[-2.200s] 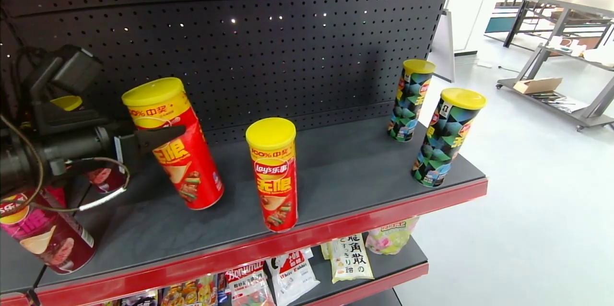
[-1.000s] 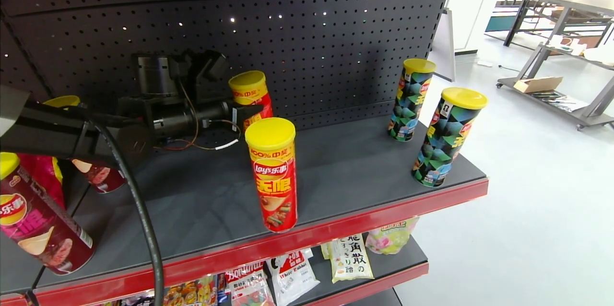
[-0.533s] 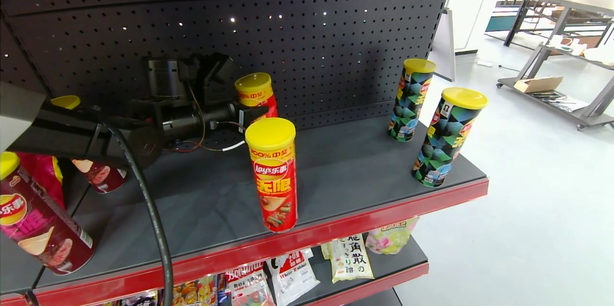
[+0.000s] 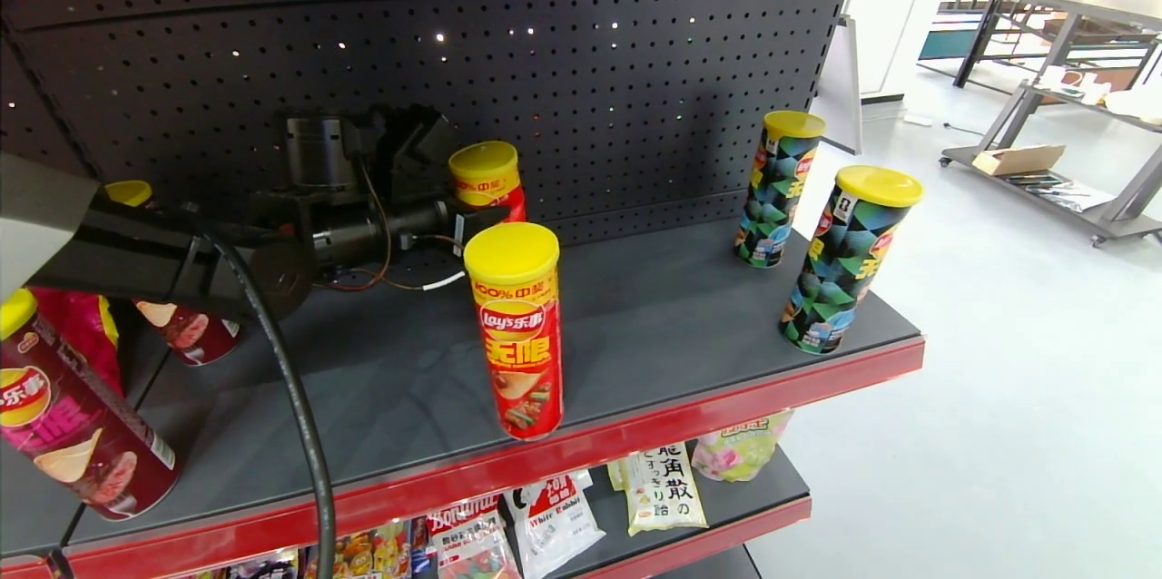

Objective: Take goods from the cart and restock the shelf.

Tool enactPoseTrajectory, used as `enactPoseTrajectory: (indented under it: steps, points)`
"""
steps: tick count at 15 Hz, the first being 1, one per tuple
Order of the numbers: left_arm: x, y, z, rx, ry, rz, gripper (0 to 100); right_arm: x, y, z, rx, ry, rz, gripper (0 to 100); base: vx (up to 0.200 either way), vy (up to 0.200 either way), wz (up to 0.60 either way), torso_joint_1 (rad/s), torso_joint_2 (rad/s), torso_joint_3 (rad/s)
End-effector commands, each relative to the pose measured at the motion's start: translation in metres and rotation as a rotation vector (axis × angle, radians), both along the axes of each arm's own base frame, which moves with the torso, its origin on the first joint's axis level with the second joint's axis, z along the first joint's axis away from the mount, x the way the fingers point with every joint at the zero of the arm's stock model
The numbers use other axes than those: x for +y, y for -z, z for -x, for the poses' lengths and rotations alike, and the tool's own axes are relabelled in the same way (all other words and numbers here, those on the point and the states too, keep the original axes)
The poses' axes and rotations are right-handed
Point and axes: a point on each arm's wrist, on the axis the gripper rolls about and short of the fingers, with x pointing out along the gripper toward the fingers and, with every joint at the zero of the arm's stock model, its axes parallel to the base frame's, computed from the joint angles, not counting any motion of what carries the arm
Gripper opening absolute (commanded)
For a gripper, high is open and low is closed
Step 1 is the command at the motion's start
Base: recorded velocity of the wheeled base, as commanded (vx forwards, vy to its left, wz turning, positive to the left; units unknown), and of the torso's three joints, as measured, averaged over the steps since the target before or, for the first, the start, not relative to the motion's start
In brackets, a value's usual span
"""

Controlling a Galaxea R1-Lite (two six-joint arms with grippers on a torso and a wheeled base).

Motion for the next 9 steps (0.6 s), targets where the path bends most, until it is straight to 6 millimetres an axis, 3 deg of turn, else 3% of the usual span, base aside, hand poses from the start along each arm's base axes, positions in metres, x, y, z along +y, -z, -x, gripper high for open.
enactPoseTrajectory:
  steps: [1, 9]
  points:
    - [-0.0009, -0.0008, 0.0005, -0.003, 0.004, -0.001, 0, 0.0, -0.0001, -0.0001, 0.001, 0.0, 0.0, 100, 0.0, 0.0, 0.0, 0.0, 0.0, 0.0]
    - [-0.0056, 0.0017, -0.0001, 0.007, 0.014, 0.004, 0, 0.0, -0.0001, -0.0001, 0.001, 0.0, 0.0, 100, 0.0, 0.0, 0.0, 0.0, 0.0, 0.0]
